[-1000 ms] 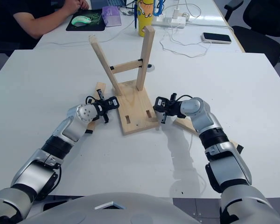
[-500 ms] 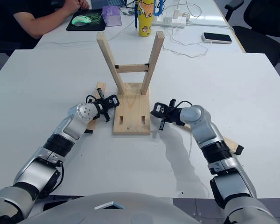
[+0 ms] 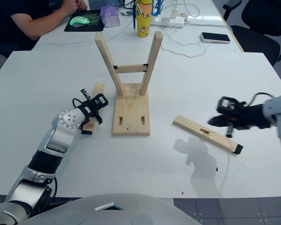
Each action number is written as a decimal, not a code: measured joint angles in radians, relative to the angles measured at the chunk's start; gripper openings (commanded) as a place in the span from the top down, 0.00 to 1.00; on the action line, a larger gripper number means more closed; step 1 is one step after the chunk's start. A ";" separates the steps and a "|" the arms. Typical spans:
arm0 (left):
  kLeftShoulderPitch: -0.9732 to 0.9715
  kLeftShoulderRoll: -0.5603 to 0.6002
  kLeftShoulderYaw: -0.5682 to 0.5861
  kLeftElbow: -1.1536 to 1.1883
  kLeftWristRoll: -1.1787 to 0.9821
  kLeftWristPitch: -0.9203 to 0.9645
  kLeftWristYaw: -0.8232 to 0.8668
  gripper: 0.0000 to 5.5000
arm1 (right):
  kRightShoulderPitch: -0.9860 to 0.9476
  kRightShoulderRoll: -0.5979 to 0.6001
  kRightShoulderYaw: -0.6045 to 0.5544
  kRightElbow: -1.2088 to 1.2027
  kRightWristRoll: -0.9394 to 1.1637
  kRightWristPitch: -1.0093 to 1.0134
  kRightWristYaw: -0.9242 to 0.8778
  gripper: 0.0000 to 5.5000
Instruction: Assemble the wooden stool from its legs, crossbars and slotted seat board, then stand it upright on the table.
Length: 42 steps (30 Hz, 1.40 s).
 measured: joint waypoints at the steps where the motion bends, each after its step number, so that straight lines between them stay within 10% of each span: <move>1: 0.015 -0.001 0.000 -0.007 0.000 0.005 0.006 1.00 | -0.007 -0.014 0.007 0.020 -0.001 -0.011 0.013 1.00; 42: 0.014 -0.026 -0.034 0.014 -0.043 0.023 0.018 1.00 | -0.119 0.237 0.215 0.270 -0.040 -0.050 -0.094 1.00</move>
